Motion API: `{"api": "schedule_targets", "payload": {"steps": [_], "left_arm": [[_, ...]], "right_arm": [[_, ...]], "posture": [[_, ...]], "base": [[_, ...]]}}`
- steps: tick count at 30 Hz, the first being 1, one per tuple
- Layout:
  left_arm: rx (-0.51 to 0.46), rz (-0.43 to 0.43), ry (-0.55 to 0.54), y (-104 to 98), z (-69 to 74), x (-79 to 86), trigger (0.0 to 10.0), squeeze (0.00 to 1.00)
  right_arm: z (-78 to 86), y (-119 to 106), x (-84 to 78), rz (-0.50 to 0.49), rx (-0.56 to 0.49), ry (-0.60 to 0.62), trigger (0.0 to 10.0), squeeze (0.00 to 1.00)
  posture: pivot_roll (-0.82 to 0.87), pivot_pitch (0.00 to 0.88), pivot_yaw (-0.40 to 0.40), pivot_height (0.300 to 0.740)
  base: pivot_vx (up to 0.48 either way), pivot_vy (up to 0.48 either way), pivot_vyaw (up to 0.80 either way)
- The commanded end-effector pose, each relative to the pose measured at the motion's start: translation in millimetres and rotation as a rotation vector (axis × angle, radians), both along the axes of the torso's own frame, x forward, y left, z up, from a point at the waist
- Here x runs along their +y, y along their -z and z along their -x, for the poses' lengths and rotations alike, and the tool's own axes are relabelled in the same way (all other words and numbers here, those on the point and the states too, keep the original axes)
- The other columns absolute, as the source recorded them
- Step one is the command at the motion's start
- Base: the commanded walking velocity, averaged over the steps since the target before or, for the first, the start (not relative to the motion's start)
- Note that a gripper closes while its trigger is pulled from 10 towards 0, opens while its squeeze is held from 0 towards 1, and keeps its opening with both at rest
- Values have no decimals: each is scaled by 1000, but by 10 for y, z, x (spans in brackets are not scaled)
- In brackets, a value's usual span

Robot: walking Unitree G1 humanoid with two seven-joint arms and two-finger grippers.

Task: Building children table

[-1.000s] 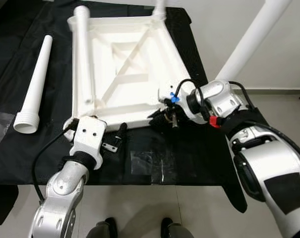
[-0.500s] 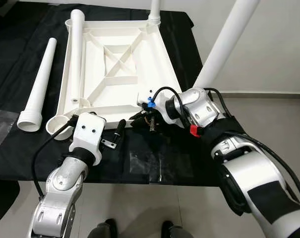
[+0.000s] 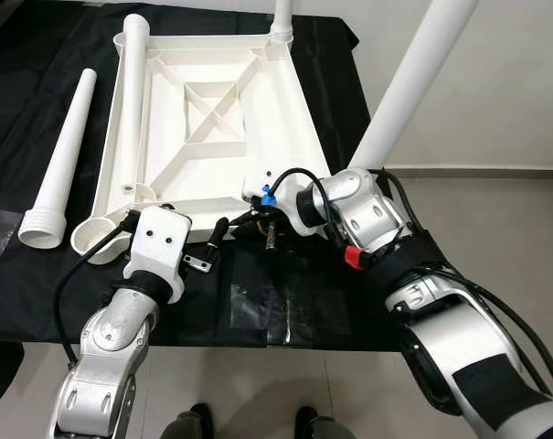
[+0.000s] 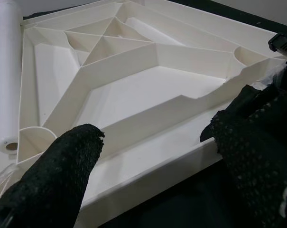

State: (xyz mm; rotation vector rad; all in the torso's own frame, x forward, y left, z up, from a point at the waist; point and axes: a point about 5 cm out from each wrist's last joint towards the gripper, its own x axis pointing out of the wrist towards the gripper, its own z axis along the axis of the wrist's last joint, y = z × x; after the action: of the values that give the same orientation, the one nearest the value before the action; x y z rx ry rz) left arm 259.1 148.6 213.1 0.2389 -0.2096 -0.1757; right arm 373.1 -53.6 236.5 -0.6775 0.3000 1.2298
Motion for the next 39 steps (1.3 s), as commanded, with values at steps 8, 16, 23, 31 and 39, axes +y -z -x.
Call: {"api": "schedule_targets", "payload": {"steps": [8, 16, 23, 31, 39], "left_arm": [[24, -13, 10, 72, 1, 3, 10000, 0], [32, -14, 11, 101, 11, -12, 10000, 0], [24, -27, 16, 108, -6, -13, 10000, 0], [6, -28, 10, 97, -71, -19, 10000, 0], [-3, -37, 8, 99, -101, -23, 10000, 0]], "right_arm": [[-16, 429, -188, 62, 141, 155, 10000, 1000], [-97, -24, -180, -37, 25, 214, 10000, 0], [-93, -544, -159, -132, -78, 206, 10000, 0], [107, -706, -58, -204, -56, 110, 10000, 0], [292, -683, 98, -453, -60, 14, 10000, 0]], "posture": [[75, 301, -67, 740], [79, 289, -66, 740], [77, 272, -65, 740], [73, 249, -56, 740], [71, 229, -55, 740]], "base": [[0, 0, 0], [0, 0, 0], [0, 0, 0], [0, 0, 0], [0, 0, 0]]}}
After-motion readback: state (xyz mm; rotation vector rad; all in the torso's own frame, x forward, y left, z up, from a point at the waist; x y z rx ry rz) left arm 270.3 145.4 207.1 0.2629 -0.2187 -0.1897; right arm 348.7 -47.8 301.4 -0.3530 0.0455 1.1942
